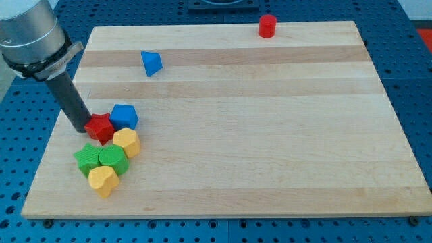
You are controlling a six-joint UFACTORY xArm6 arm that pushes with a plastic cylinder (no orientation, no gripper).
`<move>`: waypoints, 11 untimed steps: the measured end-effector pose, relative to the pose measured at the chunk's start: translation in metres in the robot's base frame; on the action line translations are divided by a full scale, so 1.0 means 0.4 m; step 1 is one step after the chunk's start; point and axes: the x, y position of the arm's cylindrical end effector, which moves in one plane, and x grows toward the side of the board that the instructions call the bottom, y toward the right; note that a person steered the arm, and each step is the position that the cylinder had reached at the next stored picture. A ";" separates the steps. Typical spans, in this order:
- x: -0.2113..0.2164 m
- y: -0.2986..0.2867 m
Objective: Move the triangle above the cube
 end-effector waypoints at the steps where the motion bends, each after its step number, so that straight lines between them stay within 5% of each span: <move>1: 0.001 0.000; 2: -0.052 0.000; 4: -0.455 0.020; 6: -0.660 0.212; 9: -0.649 0.299; 11: -0.490 0.267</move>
